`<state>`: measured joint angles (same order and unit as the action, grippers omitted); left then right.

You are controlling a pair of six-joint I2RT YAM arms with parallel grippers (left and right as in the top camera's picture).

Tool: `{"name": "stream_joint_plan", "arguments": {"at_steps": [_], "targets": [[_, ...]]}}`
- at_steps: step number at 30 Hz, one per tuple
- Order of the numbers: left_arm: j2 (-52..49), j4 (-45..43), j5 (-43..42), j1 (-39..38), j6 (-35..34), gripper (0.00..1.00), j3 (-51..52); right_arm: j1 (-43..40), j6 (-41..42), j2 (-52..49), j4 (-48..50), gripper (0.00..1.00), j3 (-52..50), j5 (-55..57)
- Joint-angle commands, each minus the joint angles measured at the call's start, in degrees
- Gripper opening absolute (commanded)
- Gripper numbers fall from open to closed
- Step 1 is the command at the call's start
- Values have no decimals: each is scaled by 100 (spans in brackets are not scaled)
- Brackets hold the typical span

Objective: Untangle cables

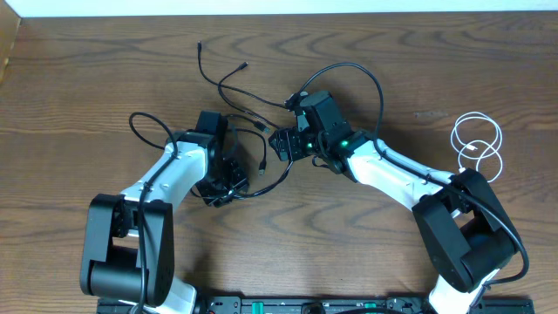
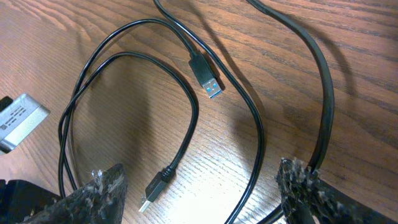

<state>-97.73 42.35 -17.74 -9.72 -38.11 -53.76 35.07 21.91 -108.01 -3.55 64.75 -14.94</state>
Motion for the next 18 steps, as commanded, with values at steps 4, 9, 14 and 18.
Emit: {"name": "stream_joint_plan", "arguments": {"at_steps": [4, 9, 14, 18], "targets": [[-35, -136, 39, -35, -76, 8, 28, 66, 35, -66, -7, 68, -7, 46], [7, -243, 17, -17, 249, 7, -52, -48, 37, 0, 15, 68, -2, -42], [214, -302, 17, 111, 551, 8, -197, -291, 240, 70, 17, 70, -2, -306], [468, -479, -11, 291, 551, 7, -245, -387, 380, 68, -9, 71, -2, -363]]}}
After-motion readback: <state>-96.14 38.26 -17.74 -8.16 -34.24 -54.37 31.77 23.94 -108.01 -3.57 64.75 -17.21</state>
